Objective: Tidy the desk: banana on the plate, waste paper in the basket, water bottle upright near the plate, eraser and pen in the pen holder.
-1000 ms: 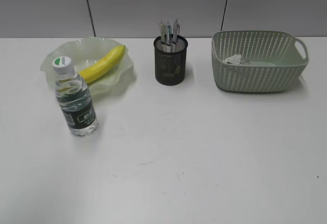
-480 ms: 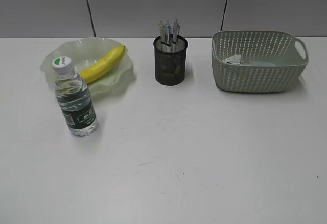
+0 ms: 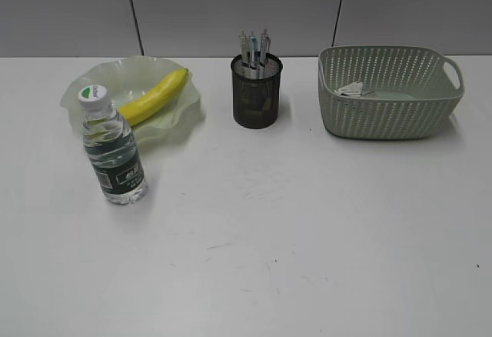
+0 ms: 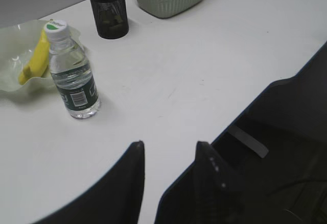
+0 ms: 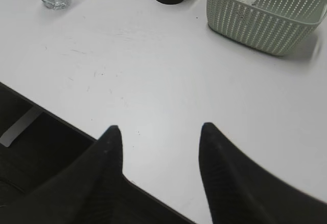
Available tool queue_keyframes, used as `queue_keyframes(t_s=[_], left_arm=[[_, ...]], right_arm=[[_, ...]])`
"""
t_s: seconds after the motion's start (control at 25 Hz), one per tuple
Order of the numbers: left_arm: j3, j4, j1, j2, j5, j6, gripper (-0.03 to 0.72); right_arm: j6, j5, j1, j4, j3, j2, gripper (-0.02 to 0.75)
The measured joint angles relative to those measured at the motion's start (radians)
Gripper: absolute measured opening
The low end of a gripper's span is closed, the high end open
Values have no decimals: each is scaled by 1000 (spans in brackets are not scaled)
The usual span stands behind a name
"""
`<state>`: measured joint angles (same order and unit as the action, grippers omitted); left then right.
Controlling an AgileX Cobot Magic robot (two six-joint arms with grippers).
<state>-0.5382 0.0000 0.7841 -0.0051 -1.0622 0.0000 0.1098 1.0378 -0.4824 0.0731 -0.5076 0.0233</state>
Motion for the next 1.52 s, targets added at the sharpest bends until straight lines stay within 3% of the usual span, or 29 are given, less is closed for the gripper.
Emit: queue_keyframes(t_s=[1.0,1.12,1.36,1.52], left_arm=[[0,-25,-21,-1,1,29,241],[0,-25,-128,-1,1,29,241],[0,-25,-445,-1,1,29,240],[0,-25,-620,-1,1,29,240]], right_arm=[[0,0,14,4,0,0,393],[0,0,84,5,0,0,393],[0,0,317,6,0,0,393],[0,0,442,7,0,0,393]])
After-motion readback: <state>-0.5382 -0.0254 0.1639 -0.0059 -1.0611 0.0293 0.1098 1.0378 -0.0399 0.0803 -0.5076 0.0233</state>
